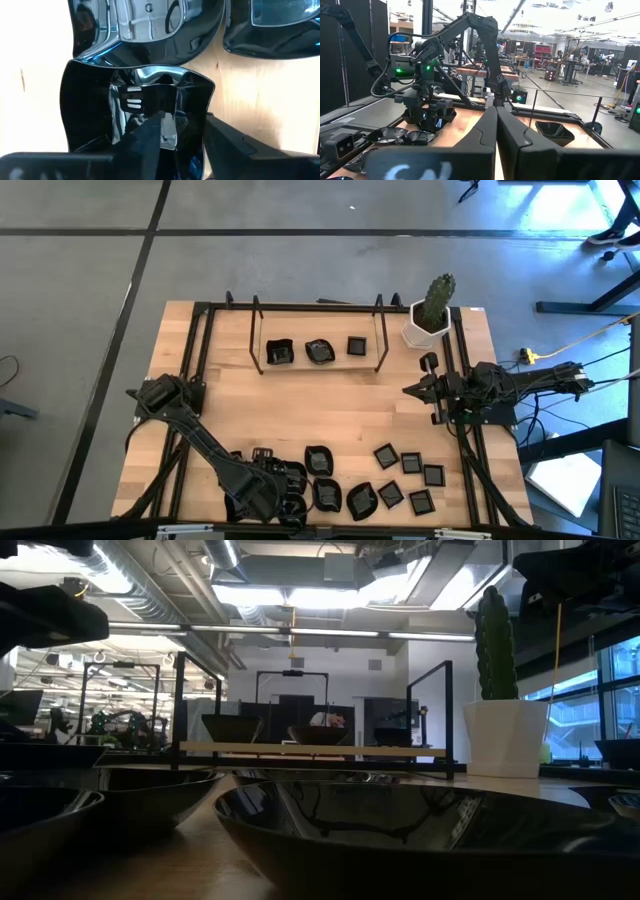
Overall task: Pick & Place Mini shaped plates
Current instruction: Stack the black distorted square plate on top of the black distorted square plate on the shelf
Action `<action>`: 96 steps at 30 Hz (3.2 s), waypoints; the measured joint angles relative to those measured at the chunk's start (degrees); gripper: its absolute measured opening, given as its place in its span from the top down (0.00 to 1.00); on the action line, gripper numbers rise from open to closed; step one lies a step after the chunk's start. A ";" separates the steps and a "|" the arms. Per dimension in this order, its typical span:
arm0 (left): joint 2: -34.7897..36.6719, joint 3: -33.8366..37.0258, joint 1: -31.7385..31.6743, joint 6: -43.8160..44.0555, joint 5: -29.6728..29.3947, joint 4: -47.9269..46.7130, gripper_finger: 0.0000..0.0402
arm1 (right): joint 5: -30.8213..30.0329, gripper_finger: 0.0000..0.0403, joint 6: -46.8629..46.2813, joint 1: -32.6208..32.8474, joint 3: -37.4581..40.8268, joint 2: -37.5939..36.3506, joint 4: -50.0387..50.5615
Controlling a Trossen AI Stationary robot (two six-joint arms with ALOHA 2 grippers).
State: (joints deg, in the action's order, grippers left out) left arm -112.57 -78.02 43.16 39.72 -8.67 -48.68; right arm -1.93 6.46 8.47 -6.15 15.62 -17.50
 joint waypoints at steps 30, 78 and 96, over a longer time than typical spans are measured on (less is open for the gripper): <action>0.59 -26.59 -2.77 -7.05 -18.60 -35.46 0.99 | 0.00 0.99 0.00 0.02 0.00 0.00 0.09; 22.84 8.10 -49.59 -32.96 -17.86 -3.71 0.99 | -0.01 0.99 0.00 0.00 0.00 -0.01 0.72; 21.72 10.08 -53.75 -35.60 -13.86 -2.48 0.99 | -0.02 0.99 0.02 0.02 0.00 0.00 0.72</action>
State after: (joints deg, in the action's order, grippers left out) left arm -90.86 -67.94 -10.59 4.13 -22.53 -51.16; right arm -1.96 6.48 8.49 -6.15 15.62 -16.78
